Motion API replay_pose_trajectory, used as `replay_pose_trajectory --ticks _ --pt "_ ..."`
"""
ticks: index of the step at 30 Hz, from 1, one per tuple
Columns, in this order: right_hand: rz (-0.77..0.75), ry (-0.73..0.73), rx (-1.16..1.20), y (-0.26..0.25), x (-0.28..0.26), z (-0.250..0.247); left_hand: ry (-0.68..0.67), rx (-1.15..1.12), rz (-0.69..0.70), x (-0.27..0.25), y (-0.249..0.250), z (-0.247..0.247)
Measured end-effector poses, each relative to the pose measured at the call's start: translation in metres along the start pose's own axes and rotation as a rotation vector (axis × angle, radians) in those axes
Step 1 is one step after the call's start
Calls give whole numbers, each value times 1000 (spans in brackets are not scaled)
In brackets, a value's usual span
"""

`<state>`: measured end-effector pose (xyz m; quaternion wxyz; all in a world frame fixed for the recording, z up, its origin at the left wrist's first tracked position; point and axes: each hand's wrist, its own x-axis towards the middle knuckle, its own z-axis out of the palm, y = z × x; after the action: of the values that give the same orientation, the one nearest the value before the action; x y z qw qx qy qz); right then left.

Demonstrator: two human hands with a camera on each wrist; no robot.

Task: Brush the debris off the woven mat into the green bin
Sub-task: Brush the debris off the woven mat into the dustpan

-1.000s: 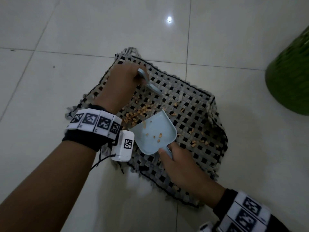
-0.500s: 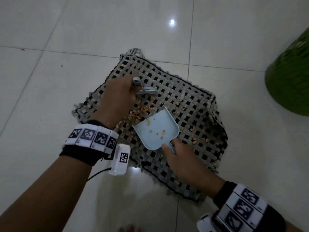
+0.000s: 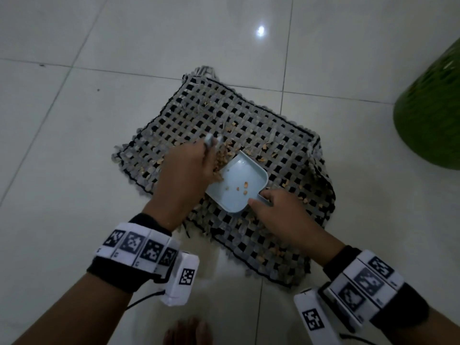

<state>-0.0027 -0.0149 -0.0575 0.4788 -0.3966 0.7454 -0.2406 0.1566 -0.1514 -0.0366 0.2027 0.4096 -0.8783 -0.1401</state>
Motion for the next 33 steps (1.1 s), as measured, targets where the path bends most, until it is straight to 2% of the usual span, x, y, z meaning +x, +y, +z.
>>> replay_pose_trajectory --ticks 4,8,10,12,15,21,24,27,33 --pt "7 -7 20 3 2 -1 32 58 -36 6 -8 -4" --pt "10 0 -3 3 2 -2 -101 42 90 2 2 14" --pt "8 2 -25 5 2 -2 -143 -10 104 2 6 14" --pt "4 -3 -37 5 1 -1 -103 -81 81 8 1 8" --pt "-14 13 -42 8 1 1 -36 -69 75 17 -8 2" --pt "9 -15 -17 11 2 4 -169 -119 137 3 5 11" --pt "12 -20 -24 11 2 3 -136 -168 113 6 0 3" --pt "16 -11 -32 13 3 4 -66 -117 121 10 -4 -1" --pt "5 -30 -34 16 3 3 -130 -142 178 -5 13 12"
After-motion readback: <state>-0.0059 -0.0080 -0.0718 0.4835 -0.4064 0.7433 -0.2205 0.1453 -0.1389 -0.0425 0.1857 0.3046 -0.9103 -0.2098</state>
